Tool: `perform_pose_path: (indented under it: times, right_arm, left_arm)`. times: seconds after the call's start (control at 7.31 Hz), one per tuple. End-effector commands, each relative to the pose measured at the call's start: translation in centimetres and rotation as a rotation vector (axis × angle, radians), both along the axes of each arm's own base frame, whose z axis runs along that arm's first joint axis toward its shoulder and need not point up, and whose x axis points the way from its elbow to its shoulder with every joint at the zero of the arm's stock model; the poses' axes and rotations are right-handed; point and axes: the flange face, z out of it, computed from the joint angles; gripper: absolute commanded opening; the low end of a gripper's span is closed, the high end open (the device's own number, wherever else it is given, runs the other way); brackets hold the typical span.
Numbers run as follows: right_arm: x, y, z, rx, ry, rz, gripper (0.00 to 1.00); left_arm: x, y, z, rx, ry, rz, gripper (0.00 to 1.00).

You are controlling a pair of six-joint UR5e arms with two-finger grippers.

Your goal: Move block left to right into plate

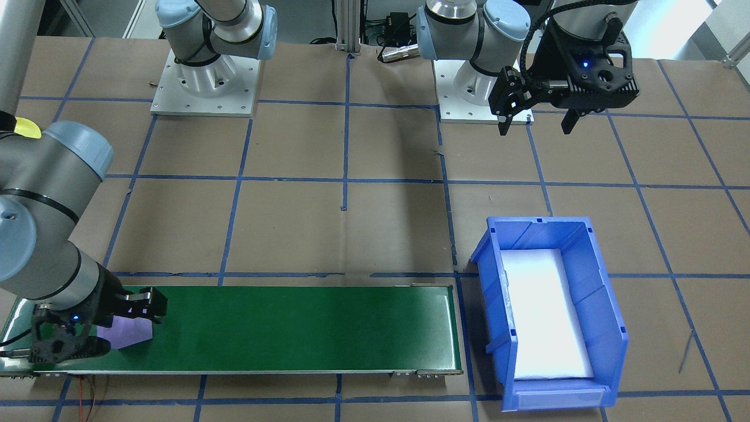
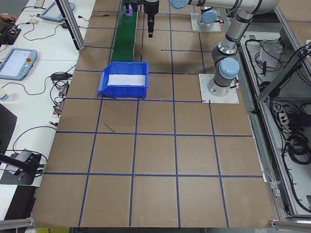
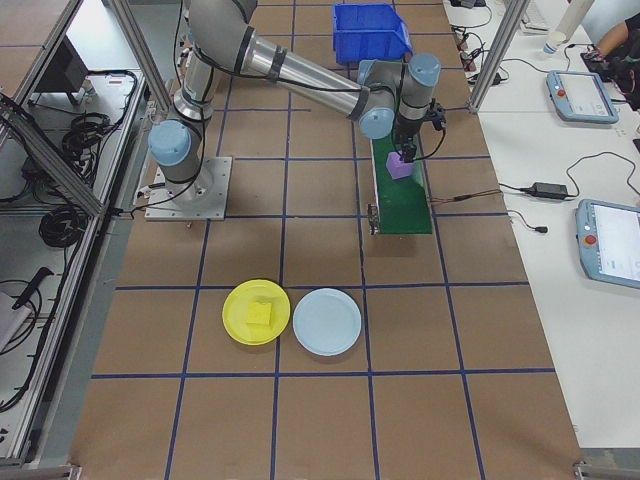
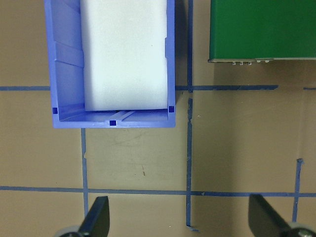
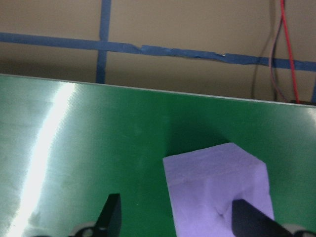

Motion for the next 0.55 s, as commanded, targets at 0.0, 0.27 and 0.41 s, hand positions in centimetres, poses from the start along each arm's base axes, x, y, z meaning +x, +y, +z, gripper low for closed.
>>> perform_pose_path:
  times: [0.0,0.27,0.41]
  right_arm:
    - [-6.0,0.1,-0.1,-0.003,0.009,-0.003,0.89]
    - [-9.7,0.6,-0.8,0.007,0.003,-0.027,0.94]
    - [-10.5,0.9,-1.1,0.012,0.002,-0.039,0.98]
  left_arm:
    - [0.0,0.0,0.1,-0.001,-0.001,0.001,1.0]
    - [0.0,0.0,-0.1,0.002,0.0,0.001,1.0]
    - [0.0,0.0,0.0,0.0,0.0,0.001,1.0]
